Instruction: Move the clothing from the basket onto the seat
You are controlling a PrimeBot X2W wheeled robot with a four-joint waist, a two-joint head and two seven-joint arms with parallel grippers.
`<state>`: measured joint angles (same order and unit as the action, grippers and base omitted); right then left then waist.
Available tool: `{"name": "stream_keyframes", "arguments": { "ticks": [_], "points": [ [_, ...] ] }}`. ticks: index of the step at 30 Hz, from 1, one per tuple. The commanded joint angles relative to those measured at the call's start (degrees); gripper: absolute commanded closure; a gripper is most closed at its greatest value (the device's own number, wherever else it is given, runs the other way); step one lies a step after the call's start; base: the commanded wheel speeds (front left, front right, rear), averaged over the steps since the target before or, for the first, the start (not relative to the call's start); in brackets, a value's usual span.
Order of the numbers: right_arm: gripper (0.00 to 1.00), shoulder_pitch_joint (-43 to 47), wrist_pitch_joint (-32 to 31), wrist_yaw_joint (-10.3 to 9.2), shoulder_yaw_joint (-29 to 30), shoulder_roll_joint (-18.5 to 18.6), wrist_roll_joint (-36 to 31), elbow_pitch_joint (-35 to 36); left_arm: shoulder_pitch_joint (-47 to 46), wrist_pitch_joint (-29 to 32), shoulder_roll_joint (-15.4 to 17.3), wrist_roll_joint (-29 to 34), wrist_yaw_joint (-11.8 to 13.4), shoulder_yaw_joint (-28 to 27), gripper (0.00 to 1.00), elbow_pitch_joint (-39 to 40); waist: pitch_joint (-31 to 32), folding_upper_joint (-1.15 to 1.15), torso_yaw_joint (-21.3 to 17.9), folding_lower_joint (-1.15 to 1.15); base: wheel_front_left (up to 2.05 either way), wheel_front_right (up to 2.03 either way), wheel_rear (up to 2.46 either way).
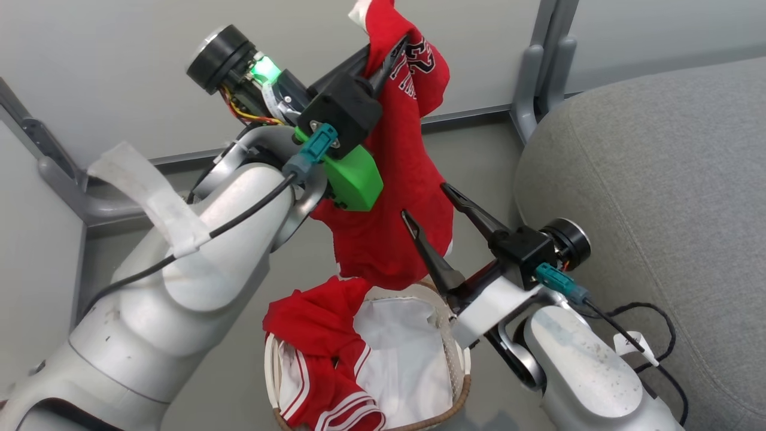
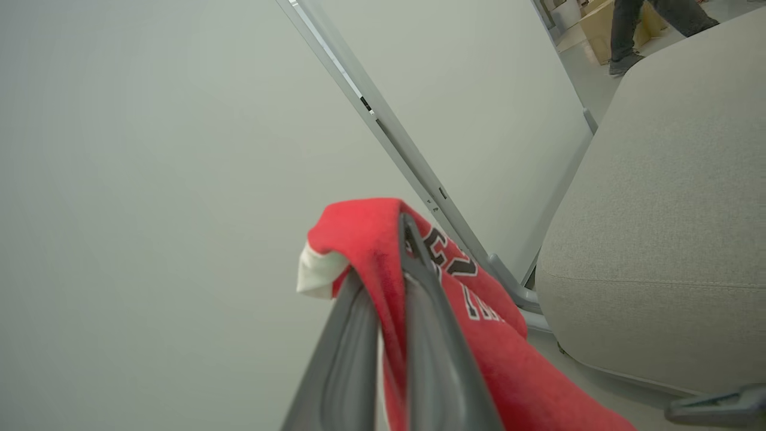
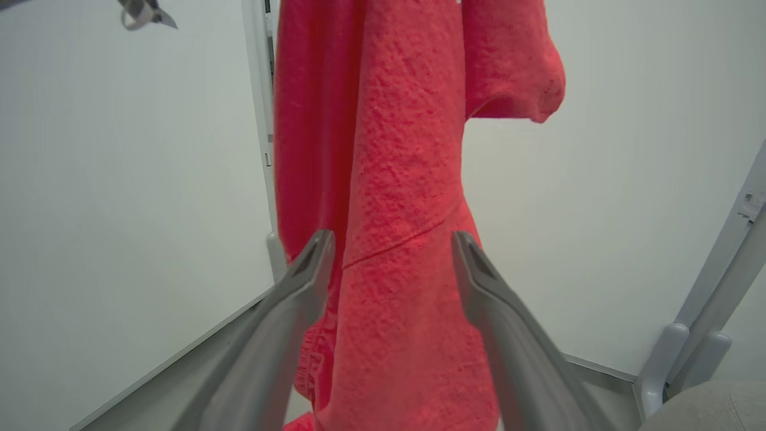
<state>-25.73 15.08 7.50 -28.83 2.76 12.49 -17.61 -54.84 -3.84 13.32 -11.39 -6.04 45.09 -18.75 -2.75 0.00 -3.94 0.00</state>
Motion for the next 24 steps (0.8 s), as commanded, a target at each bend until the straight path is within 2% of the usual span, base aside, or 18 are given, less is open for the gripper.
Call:
{"name": "stream_keyframes", "arguments": {
  "ticks": [1, 12, 13, 14, 15, 16, 23, 24],
  "points": [
    [0.00, -0.9, 0.1, -0.02, 0.5, 0.2, -0.9, -1.1, -1.1, 0.2, -0.9, -0.6, 0.5, 0.3, 1.00, -0.2, 0.1, 0.00, 0.5, 0.00, 0.00, 0.00, 0.00],
    [0.00, -2.9, 0.1, -0.02, 5.5, 0.2, -3.8, -6.7, -0.8, 1.2, -3.5, -2.0, 0.1, 2.4, 1.00, 1.6, -0.1, 0.00, 2.0, 0.00, 0.00, 0.00, 0.00],
    [0.23, -3.1, 0.1, -0.02, 5.0, 0.2, -4.1, -7.7, -0.6, 1.2, -3.4, -2.3, 0.1, 2.4, 1.00, 2.1, -0.1, 0.00, 2.1, 0.00, 0.00, 0.00, 0.00],
    [0.73, -3.3, 0.1, -0.02, 4.9, 0.2, -3.9, -8.2, -0.3, 1.1, -3.3, -2.5, 0.1, 2.3, 1.00, 2.6, -0.1, 0.00, 2.2, 0.00, 0.00, 0.00, 0.00],
    [0.93, -3.6, 0.1, -0.03, 5.2, 0.2, -3.3, -8.7, 0.1, 1.0, -3.1, -2.8, 0.3, 2.1, 1.00, 3.0, -0.1, 0.00, 2.3, 0.00, 0.00, 0.00, 0.00],
    [1.00, -3.8, 0.1, -0.03, 5.5, 0.3, -3.0, -9.1, 0.5, 1.0, -2.8, -3.0, 0.4, 2.0, 1.00, 3.4, -0.1, 0.00, 2.3, 0.00, 0.00, 0.00, 0.00],
    [1.00, -4.5, 0.1, -0.03, 6.9, 0.2, -2.1, -9.2, 3.8, 0.6, 0.0, -4.6, 2.0, 0.7, 1.00, 4.3, -0.1, 0.00, 1.8, 0.00, 0.00, 0.00, 0.00],
    [1.00, -4.5, 0.1, -0.03, 6.9, 0.2, -2.1, -9.2, 4.4, 0.3, 0.3, -4.9, 2.2, 0.3, 0.97, 4.3, -0.1, 0.00, 1.7, 0.00, 0.00, 0.00, 0.00]
  ]
}}
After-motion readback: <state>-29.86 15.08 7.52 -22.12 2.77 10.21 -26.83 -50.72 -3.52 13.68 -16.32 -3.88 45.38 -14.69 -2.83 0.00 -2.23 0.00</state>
